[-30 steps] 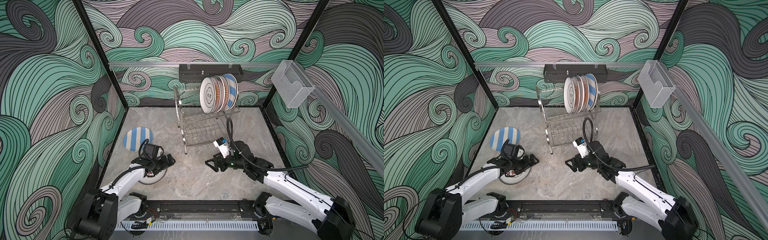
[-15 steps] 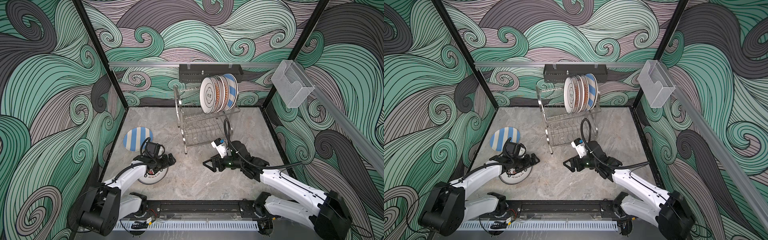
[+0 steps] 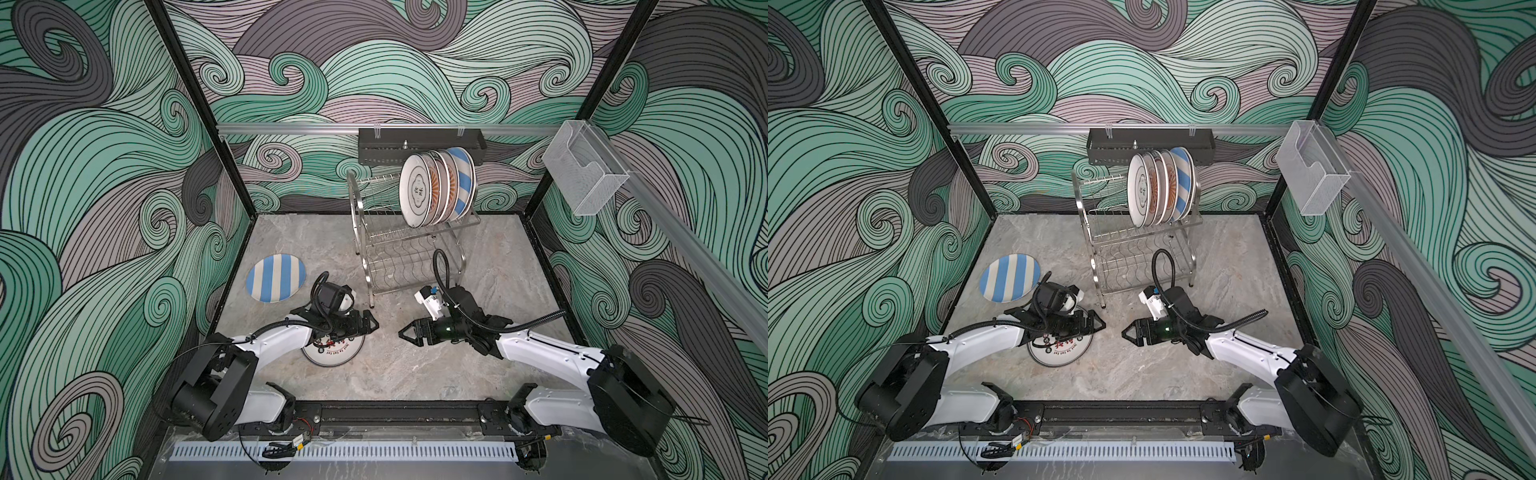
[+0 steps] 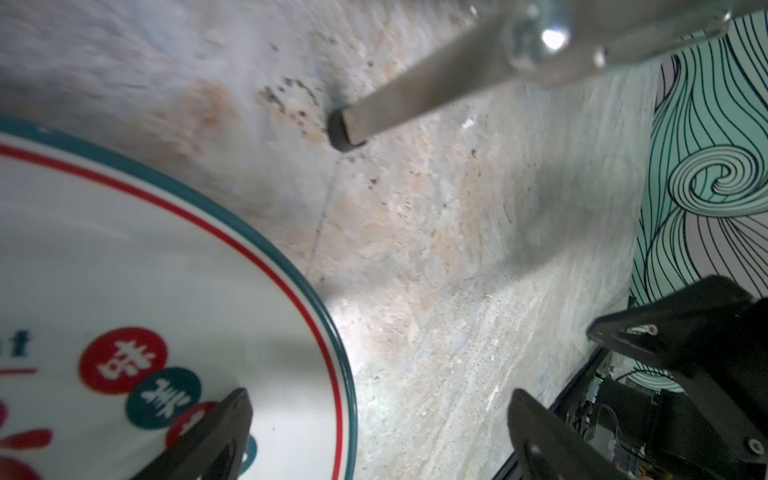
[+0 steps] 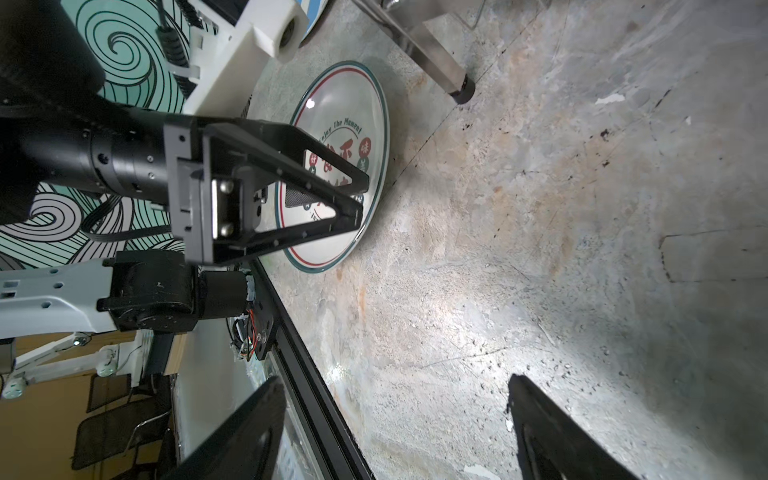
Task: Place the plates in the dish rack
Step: 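Slide the red-lettered plate inward with the left gripper while the right gripper approaches, then close the right gripper on the red-lettered plate's rim beside the left gripper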
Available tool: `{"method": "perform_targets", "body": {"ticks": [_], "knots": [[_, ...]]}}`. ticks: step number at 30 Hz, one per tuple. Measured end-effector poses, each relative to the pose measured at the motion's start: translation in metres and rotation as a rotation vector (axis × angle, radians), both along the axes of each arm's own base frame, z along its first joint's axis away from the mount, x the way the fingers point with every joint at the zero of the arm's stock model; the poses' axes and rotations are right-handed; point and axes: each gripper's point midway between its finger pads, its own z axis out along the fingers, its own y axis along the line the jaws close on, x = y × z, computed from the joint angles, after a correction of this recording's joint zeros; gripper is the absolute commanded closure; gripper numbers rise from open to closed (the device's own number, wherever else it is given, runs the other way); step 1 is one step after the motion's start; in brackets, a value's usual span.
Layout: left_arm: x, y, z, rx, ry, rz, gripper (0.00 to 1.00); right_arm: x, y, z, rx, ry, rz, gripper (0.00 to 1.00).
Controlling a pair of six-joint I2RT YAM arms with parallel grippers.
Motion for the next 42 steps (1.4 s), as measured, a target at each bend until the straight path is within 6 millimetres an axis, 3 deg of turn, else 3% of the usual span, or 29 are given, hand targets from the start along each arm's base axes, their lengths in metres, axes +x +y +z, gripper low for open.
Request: {"method": "perform_targets", "body": {"ticks": [4, 7, 10, 13, 16, 18, 22, 29, 34, 42], "knots": [[-0.011, -0.003, -0.002, 0.026, 0.015, -0.028, 0.01, 0.0, 0.002, -0.009, -0.01, 0.029, 0.0, 0.17], [-0.016, 0.016, -0.001, 0.104, 0.015, 0.015, 0.01, 0.001, 0.003, -0.016, -0.018, 0.055, 0.001, 0.17], [-0.006, 0.04, 0.012, 0.185, -0.055, 0.086, 0.01, 0.006, 0.009, -0.019, -0.022, 0.074, -0.001, 0.23], [0.02, 0.077, 0.031, 0.262, -0.145, 0.215, 0.01, 0.016, 0.016, -0.022, -0.02, 0.094, -0.024, 0.24], [0.049, 0.127, 0.044, 0.329, -0.216, 0.389, 0.01, 0.024, 0.021, -0.025, -0.012, 0.11, -0.068, 0.23], [0.058, 0.158, 0.042, 0.405, -0.225, 0.473, 0.01, 0.027, 0.026, -0.026, -0.002, 0.114, -0.088, 0.23], [0.061, 0.182, 0.022, 0.491, -0.154, 0.497, 0.01, 0.024, 0.044, -0.031, -0.001, 0.124, -0.077, 0.23], [0.063, 0.176, -0.006, 0.438, -0.044, 0.452, 0.01, 0.027, 0.066, -0.05, 0.006, 0.164, -0.065, 0.24], [0.061, 0.165, -0.006, 0.377, -0.051, 0.424, 0.01, 0.031, 0.075, -0.054, 0.023, 0.186, -0.056, 0.25], [0.041, 0.145, -0.015, 0.255, -0.04, 0.374, 0.01, 0.028, 0.095, -0.053, 0.065, 0.212, 0.021, 0.25]]}}
